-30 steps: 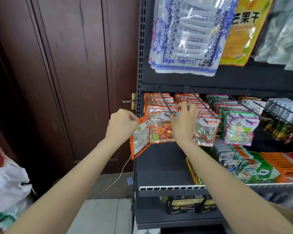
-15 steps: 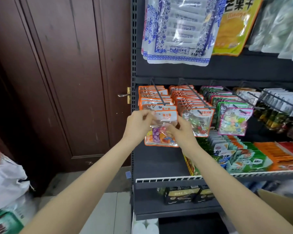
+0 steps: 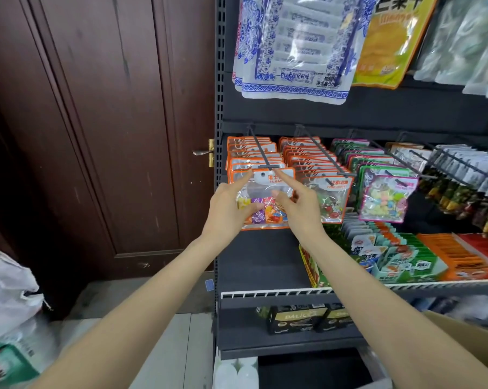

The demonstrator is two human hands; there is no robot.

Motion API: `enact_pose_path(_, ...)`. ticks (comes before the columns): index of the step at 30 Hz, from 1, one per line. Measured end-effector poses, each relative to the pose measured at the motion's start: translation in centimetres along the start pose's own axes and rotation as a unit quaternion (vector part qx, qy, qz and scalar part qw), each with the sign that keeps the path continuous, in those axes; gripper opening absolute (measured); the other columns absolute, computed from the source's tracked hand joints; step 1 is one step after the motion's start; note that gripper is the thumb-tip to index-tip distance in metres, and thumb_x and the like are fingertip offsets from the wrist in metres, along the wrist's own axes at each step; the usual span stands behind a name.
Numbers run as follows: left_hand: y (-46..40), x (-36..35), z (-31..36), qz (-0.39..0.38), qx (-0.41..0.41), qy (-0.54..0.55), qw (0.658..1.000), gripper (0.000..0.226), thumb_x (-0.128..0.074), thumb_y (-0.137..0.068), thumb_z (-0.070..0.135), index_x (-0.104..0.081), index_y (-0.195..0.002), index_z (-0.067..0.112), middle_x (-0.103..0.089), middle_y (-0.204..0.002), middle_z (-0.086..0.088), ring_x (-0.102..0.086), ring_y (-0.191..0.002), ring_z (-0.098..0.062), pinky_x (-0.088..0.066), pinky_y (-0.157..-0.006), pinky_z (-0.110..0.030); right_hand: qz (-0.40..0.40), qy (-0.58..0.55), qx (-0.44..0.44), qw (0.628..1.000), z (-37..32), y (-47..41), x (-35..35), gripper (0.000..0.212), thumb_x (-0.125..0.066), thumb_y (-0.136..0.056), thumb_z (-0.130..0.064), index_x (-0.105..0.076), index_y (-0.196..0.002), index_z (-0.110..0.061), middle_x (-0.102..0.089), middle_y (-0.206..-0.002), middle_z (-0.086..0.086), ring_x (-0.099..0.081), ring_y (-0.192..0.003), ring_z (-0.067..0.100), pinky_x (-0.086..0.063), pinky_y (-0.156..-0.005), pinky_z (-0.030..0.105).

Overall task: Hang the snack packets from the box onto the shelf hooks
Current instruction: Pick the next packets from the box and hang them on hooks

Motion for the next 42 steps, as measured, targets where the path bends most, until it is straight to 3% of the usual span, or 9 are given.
enact_pose_path(4,-0.4,-0.1,0.2,-0.003,0.003,-0.01,1.0,0.068,-0.067,-0.086,0.029,-0.033,-0.145,0.031,-0.048,-0.125,-0.007,-0.047,-0.118,-0.018,-0.037,-0.097,-0.026,0.008,0.015,-0.005,1.0,0.0,-0.2,-0.1,0.043,-0.054,-0.094,-0.011,-0.051,-0.135,-0.021,-0.051,-0.139,0.0,-0.043,-0.13,0.015,-0.037,-0.108,0.024)
enact_pose_path(7,-0.8,-0.2,0.4,-0.011,0.005,-0.027,1.0,0.068,-0.066,-0.087,0.029,-0.032,-0.145,0.029,-0.046,-0.129,-0.008,-0.045,-0.121,-0.019,-0.036,-0.1,-0.028,0.025,0.04,-0.005,0.999,0.5,-0.4,0.3,0.043,-0.053,-0.094,-0.011,-0.05,-0.135,-0.022,-0.059,-0.124,0.019,-0.055,-0.106,0.03,-0.041,-0.079,0.001)
enact_pose_path(10,-1.1,-0.5,-0.3,-0.017,0.018,-0.043,0.999,0.068,-0.065,-0.088,0.026,-0.03,-0.146,0.03,-0.043,-0.124,-0.007,-0.046,-0.111,-0.016,-0.037,-0.095,-0.023,0.017,0.129,0.008,0.992,0.8,-0.9,-0.1,0.047,-0.054,-0.094,-0.013,-0.045,-0.138,-0.025,-0.057,-0.104,0.016,-0.048,-0.075,0.011,-0.042,-0.076,0.017)
enact_pose_path(13,-1.3,-1.0,-0.7,-0.005,0.003,-0.086,0.996,0.071,-0.064,-0.089,0.016,-0.027,-0.147,0.03,-0.034,-0.112,-0.004,-0.047,-0.098,-0.015,-0.042,-0.085,-0.018,0.014,0.251,0.028,0.968,0.7,-1.1,-0.8,0.056,-0.06,-0.091,-0.011,-0.04,-0.142,-0.024,-0.037,-0.115,0.003,-0.039,-0.098,0.008,-0.031,-0.089,0.012)
enact_pose_path(17,-0.9,-1.2,-0.2,0.058,-0.018,-0.222,0.973,0.076,-0.068,-0.085,0.012,-0.027,-0.146,0.03,-0.031,-0.131,-0.01,-0.038,-0.12,-0.022,-0.048,-0.092,-0.034,0.049,0.336,0.071,0.938,-0.2,-0.8,-1.3,0.058,-0.063,-0.086,-0.002,-0.043,-0.14,-0.013,-0.027,-0.144,0.013,-0.027,-0.135,0.024,-0.035,-0.107,0.032)
enact_pose_path(25,1.7,-1.0,3.2,0.165,-0.159,-0.349,0.909,0.036,-0.084,-0.064,0.018,-0.069,-0.097,0.019,-0.062,-0.112,-0.007,-0.059,-0.1,-0.026,-0.05,-0.071,-0.033,0.036,0.309,0.127,0.942,-1.4,0.5,-0.3,0.051,-0.064,-0.086,-0.004,-0.05,-0.134,-0.012,-0.039,-0.142,0.008,-0.035,-0.132,0.023,-0.037,-0.102,0.03)
enact_pose_path(30,3.6,-5.9,5.9,0.085,-0.225,-0.271,0.932,0.018,-0.074,-0.073,0.009,-0.069,-0.091,0.009,-0.062,-0.087,-0.008,-0.061,-0.078,-0.03,-0.048,-0.061,-0.036,-0.002,0.284,0.081,0.955,0.7,3.0,4.3,0.039,-0.058,-0.091,-0.011,-0.055,-0.129,-0.013,-0.051,-0.126,0.004,-0.048,-0.119,0.019,-0.036,-0.095,0.021)
enact_pose_path(37,9.2,-22.3,10.6,-0.143,-0.144,-0.188,0.961,0.026,-0.046,-0.096,0.022,-0.059,-0.117,0.017,-0.061,-0.109,-0.001,-0.058,-0.099,-0.023,-0.049,-0.073,-0.038,-0.025,0.318,-0.098,0.943,11.7,11.8,18.4,0.028,-0.053,-0.093,-0.016,-0.061,-0.12,-0.02,-0.065,-0.083,0.0,-0.061,-0.072,0.018,-0.052,-0.063,0.033)
enact_pose_path(42,15.9,-38.4,13.1,-0.302,-0.046,-0.069,0.95,0.022,-0.048,-0.096,0.017,-0.063,-0.111,0.012,-0.069,-0.099,-0.008,-0.065,-0.085,-0.023,-0.053,-0.075,-0.037,-0.065,0.38,-0.265,0.884,25.1,21.0,30.3,0.027,-0.052,-0.09,-0.016,-0.064,-0.113,-0.02,-0.07,-0.1,0.009,-0.065,-0.092,0.029,-0.054,-0.076,0.04)
Point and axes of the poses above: each hand's wrist, its own y-axis away from the middle knuckle, its own x-axis out of the back of the hand, z = x × y, the point moved 10 cm from there along -y, towards the middle knuckle
